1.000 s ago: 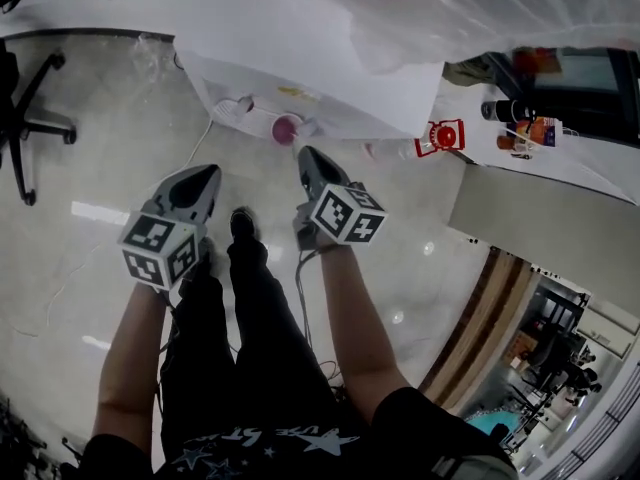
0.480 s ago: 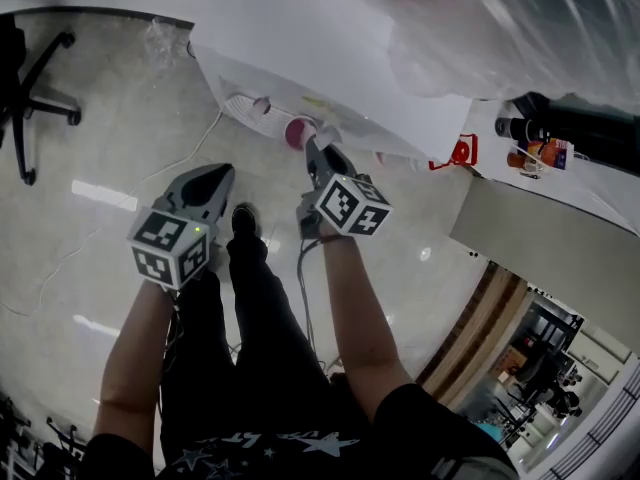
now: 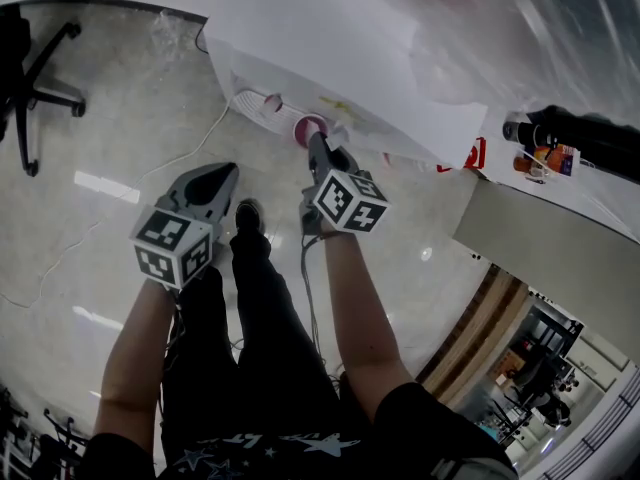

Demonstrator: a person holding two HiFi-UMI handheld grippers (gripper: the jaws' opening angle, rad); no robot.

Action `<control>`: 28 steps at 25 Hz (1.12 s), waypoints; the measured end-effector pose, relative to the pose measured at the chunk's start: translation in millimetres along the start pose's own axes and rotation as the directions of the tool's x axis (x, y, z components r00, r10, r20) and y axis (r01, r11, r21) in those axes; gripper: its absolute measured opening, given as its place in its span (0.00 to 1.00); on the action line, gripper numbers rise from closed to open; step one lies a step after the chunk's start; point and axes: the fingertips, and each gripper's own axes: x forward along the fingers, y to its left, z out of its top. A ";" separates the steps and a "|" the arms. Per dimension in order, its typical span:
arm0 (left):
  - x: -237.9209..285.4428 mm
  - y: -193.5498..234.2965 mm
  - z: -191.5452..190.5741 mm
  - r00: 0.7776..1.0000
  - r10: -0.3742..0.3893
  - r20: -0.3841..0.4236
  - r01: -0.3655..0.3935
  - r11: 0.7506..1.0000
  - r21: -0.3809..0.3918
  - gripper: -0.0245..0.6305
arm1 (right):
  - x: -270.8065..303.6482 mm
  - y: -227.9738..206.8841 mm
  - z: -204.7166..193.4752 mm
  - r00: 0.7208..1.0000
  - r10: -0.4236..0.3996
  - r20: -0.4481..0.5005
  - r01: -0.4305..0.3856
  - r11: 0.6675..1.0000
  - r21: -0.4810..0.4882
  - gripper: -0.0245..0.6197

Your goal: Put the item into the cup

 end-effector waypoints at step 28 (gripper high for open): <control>-69.3 -29.0 -4.7 0.998 -0.061 -0.011 0.062 0.996 0.062 0.05 | -86.4 55.1 -3.7 0.994 -0.020 0.109 0.017 0.999 0.033 0.16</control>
